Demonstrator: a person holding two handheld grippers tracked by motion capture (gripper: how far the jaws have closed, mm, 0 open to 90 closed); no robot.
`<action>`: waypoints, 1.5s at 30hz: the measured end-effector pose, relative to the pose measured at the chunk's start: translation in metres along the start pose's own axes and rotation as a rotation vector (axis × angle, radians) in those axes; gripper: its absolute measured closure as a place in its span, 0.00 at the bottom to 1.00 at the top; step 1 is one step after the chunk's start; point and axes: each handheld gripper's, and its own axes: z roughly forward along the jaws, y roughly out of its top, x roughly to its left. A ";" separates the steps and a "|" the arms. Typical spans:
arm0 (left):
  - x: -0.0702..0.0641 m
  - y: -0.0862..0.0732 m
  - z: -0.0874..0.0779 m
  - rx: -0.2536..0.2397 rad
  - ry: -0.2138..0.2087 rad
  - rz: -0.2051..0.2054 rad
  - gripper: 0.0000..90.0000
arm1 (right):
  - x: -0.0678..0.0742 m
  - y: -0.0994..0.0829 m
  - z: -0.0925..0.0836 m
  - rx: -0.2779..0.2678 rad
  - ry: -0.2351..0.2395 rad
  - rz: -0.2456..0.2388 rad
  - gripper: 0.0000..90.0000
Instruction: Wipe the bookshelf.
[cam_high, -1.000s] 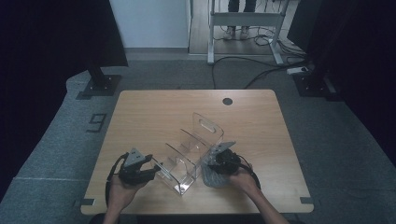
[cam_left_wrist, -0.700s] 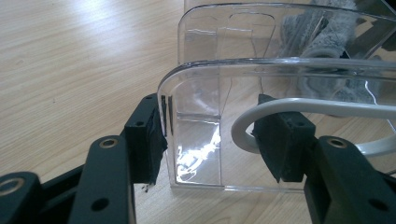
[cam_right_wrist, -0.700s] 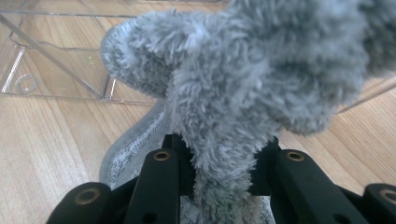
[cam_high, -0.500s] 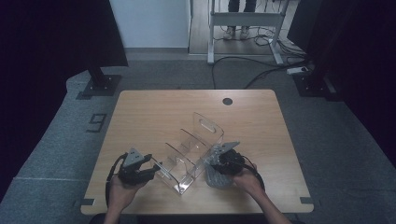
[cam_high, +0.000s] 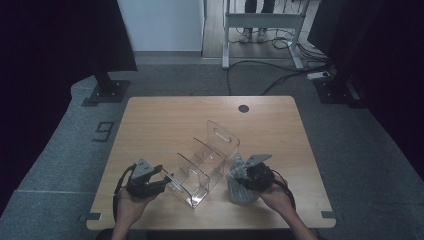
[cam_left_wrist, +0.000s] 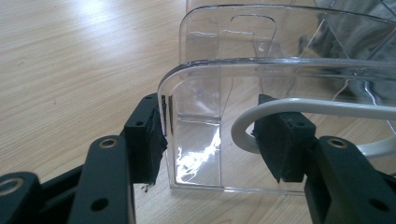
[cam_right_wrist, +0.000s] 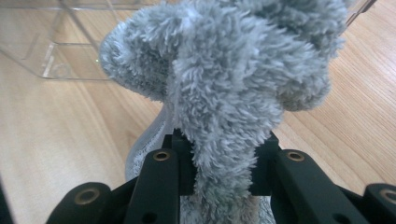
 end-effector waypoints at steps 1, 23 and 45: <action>0.000 0.000 0.000 0.000 -0.001 0.000 0.49 | 0.001 -0.001 -0.004 -0.007 0.002 0.002 0.78; -0.001 0.000 0.000 0.000 0.002 -0.003 0.49 | 0.044 0.015 -0.006 -0.055 0.121 -0.067 0.77; -0.006 0.002 0.001 0.013 0.008 -0.004 0.49 | 0.061 0.026 0.038 0.002 0.104 -0.092 0.78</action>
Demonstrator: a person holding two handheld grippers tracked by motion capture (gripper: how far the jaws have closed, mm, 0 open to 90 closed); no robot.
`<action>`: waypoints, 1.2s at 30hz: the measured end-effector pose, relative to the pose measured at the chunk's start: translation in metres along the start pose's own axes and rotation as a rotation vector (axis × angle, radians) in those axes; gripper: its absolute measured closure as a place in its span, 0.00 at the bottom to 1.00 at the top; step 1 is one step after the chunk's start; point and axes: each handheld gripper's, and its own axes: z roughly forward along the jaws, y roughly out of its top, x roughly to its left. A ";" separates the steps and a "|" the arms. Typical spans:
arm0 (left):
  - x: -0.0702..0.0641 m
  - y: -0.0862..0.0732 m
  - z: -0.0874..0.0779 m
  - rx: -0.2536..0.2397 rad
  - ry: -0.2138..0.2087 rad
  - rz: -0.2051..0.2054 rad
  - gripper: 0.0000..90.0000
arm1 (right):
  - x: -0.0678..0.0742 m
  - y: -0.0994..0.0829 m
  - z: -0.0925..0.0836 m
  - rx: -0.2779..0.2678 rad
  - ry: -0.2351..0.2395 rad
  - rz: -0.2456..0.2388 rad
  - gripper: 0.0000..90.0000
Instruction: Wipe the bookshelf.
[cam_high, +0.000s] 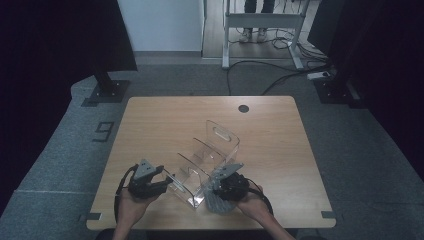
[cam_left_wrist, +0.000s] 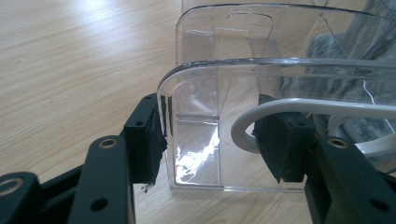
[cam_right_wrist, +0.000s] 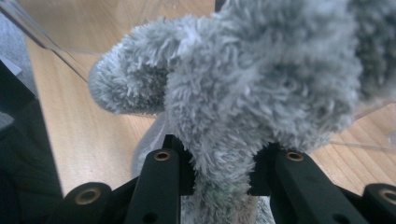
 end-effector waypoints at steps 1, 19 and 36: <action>0.000 0.000 0.000 -0.002 0.003 -0.001 0.49 | -0.001 0.000 0.002 0.006 0.002 -0.004 0.78; 0.001 0.000 0.001 -0.007 0.011 -0.013 0.49 | 0.000 -0.010 0.006 0.056 -0.018 -0.020 0.78; -0.007 0.003 0.007 -0.010 0.026 -0.023 0.49 | 0.022 -0.019 -0.036 -0.030 0.066 -0.019 0.78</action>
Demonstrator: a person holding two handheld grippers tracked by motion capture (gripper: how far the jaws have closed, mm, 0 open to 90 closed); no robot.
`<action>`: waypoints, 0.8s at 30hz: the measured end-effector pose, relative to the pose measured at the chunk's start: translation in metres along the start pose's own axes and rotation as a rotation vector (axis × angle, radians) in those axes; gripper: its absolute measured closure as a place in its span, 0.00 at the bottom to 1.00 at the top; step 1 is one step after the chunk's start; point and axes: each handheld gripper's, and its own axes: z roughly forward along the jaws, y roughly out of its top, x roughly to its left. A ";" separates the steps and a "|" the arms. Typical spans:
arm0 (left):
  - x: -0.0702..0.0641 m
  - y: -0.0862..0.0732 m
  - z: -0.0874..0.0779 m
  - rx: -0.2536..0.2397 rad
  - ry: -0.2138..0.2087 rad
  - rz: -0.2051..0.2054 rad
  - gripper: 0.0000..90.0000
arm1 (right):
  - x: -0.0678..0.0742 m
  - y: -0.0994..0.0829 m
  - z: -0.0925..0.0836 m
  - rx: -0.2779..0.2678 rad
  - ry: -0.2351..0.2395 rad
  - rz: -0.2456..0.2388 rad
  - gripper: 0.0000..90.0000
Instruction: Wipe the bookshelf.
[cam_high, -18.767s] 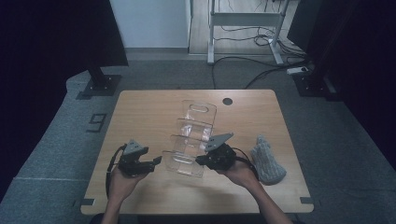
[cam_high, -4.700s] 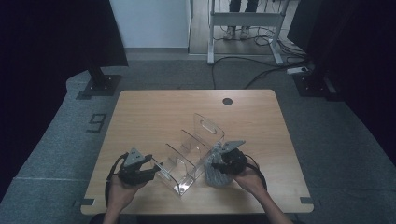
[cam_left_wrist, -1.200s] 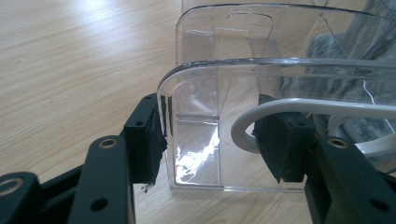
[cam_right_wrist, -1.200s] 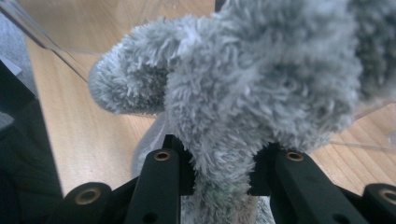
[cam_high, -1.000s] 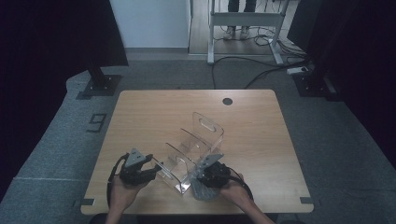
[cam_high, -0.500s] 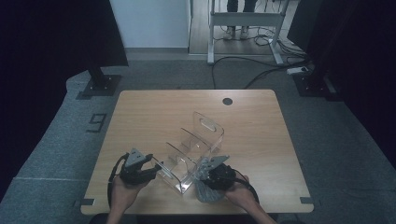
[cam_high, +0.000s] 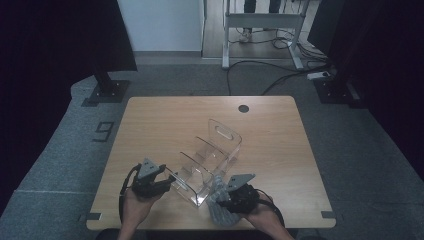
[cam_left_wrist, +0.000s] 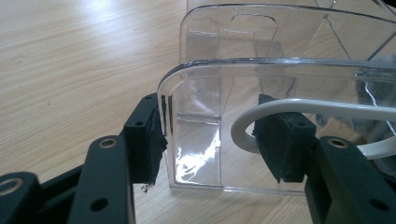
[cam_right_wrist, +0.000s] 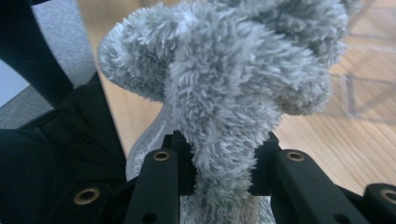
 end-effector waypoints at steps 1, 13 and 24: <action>0.000 0.000 0.000 0.000 0.001 -0.002 0.49 | 0.008 0.006 0.005 -0.001 0.022 -0.019 0.78; -0.004 0.001 0.001 0.011 0.024 -0.014 0.49 | 0.024 0.021 0.029 0.000 0.048 -0.045 0.78; -0.005 0.001 0.001 0.015 0.034 -0.021 0.49 | 0.031 0.022 0.048 0.045 -0.007 -0.068 0.78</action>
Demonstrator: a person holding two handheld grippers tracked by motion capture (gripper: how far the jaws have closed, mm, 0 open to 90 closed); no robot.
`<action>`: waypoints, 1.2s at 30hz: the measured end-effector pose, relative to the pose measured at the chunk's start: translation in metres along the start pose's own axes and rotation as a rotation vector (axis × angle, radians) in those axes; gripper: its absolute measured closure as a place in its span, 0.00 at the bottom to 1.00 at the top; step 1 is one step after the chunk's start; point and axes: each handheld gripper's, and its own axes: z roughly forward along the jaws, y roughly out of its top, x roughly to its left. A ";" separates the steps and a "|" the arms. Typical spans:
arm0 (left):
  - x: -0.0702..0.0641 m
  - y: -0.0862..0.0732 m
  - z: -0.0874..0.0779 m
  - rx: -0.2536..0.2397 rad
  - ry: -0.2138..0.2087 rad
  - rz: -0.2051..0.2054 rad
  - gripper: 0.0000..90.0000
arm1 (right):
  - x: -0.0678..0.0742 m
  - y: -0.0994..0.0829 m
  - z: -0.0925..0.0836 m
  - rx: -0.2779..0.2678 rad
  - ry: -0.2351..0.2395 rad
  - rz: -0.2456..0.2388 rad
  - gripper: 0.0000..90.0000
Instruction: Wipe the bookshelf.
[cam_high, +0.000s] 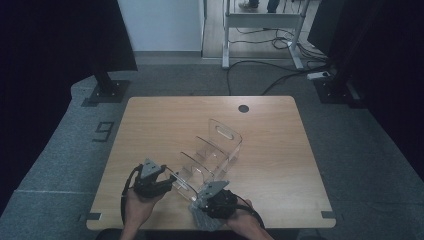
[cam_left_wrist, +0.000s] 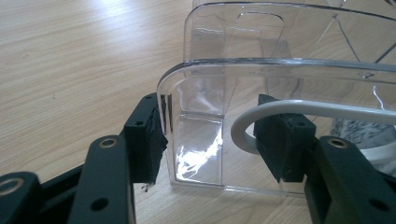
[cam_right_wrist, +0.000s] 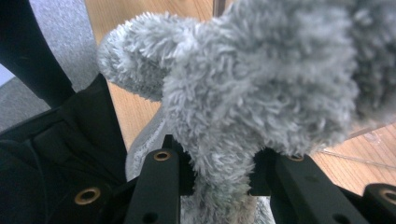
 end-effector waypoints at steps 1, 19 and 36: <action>0.000 0.000 0.000 0.000 -0.001 0.000 0.49 | 0.000 0.000 0.001 0.006 -0.005 -0.004 0.78; 0.002 -0.001 0.000 -0.012 -0.011 0.009 0.49 | -0.001 -0.006 0.010 0.054 -0.002 -0.022 0.78; 0.007 -0.003 0.000 -0.028 -0.026 0.020 0.49 | -0.034 -0.026 -0.057 0.003 -0.066 0.062 0.78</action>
